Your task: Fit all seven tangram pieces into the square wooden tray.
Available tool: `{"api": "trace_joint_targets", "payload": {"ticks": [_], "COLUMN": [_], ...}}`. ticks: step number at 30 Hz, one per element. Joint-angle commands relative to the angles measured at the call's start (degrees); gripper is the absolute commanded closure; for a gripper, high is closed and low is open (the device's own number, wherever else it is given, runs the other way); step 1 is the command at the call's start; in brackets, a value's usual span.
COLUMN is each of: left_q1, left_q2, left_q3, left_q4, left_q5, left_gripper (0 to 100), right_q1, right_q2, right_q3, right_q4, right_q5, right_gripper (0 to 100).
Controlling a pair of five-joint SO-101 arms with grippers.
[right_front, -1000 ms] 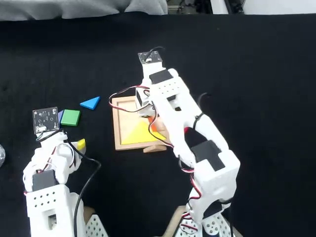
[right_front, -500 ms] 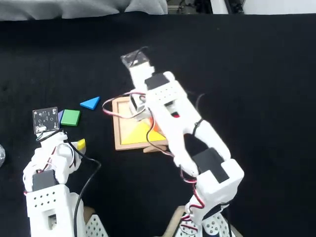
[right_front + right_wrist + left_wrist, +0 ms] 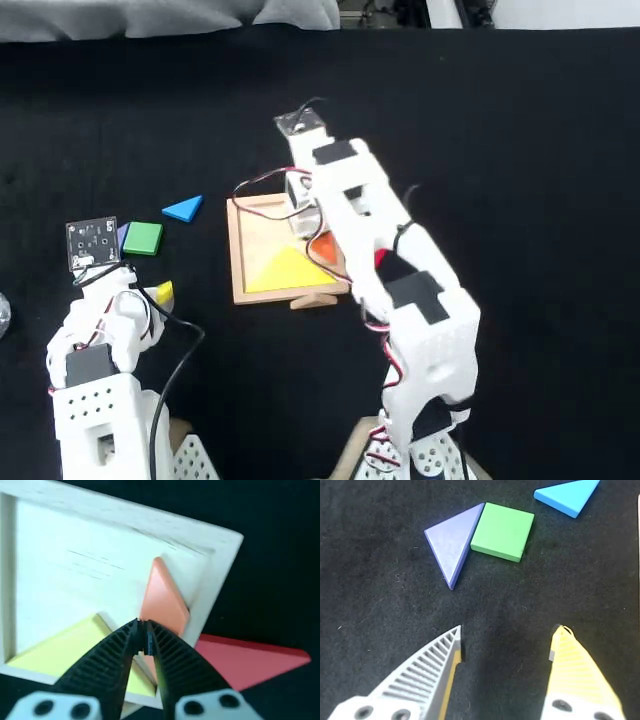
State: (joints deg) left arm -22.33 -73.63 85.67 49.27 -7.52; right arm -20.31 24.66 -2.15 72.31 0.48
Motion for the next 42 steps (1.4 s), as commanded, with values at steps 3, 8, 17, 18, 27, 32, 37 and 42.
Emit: {"api": "trace_joint_targets", "payload": {"ticks": [3,8,17,18,27,32,37,42], "left_q1": [0.7,0.7,0.7,0.7,0.7,0.6,0.6,0.7], "left_q2": [-0.7,-0.7,-0.7,-0.7,-0.7,-0.7,-0.7,-0.7], "left_q3": [-0.3,-0.3,-0.3,-0.3,-0.3,-0.3,-0.3,-0.3], "left_q4": [-0.4,-0.4,-0.4,-0.4,-0.4,-0.4,-0.4,-0.4], "left_q5": [-0.7,-0.7,-0.7,-0.7,-0.7,-0.7,-0.7,-0.7], "left_gripper": [72,72,72,72,72,72,72,72], "right_q1": [1.1,1.8,3.0,2.9,2.9,2.4,1.1,1.4], "right_q2": [-3.7,-5.6,4.0,4.6,5.6,5.2,5.2,4.3], "right_q3": [-4.4,-4.4,-9.4,-9.9,-10.1,-8.0,-8.1,-8.5], "right_q4": [1.8,-4.6,-7.6,-6.8,-4.0,-3.6,0.9,3.0], "right_q5": [0.5,0.6,2.9,3.1,3.3,3.4,3.5,3.5], "right_gripper": [98.8,98.8,98.8,98.8,98.8,98.8,98.8,98.8]}}
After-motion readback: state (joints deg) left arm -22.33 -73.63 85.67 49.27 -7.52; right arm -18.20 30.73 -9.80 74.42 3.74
